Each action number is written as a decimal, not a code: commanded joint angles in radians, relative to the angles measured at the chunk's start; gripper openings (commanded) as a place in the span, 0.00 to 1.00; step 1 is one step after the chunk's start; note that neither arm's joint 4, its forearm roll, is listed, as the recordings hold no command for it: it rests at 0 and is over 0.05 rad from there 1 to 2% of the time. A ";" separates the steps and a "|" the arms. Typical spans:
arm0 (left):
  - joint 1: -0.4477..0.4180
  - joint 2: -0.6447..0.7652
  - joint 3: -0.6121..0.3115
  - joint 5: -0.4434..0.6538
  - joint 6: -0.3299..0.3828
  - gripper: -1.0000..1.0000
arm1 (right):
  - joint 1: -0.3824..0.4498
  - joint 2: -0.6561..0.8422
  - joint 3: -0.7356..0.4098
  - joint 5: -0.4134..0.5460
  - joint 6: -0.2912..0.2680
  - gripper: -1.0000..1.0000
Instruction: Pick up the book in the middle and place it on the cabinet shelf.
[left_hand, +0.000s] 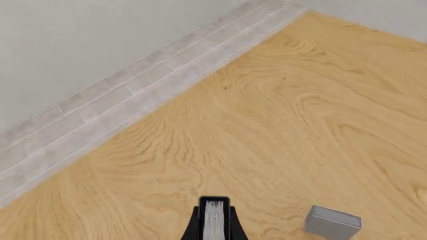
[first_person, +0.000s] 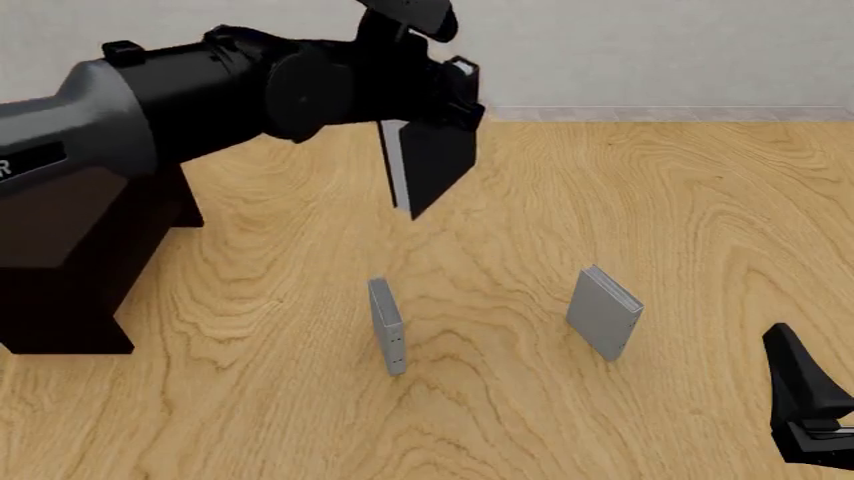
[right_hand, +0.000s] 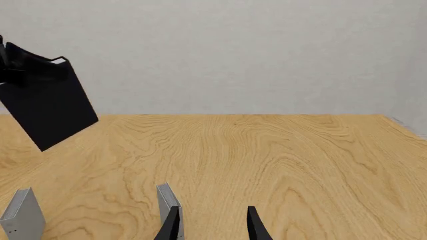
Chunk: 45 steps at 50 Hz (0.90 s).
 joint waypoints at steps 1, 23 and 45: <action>0.045 -0.067 -0.022 0.012 0.073 0.00 | 0.000 0.000 0.000 0.000 0.000 1.00; 0.165 -0.169 0.017 0.031 0.152 0.00 | 0.000 0.000 0.000 0.000 0.000 1.00; 0.282 -0.220 -0.011 0.067 0.205 0.00 | 0.000 0.000 0.000 0.000 0.000 1.00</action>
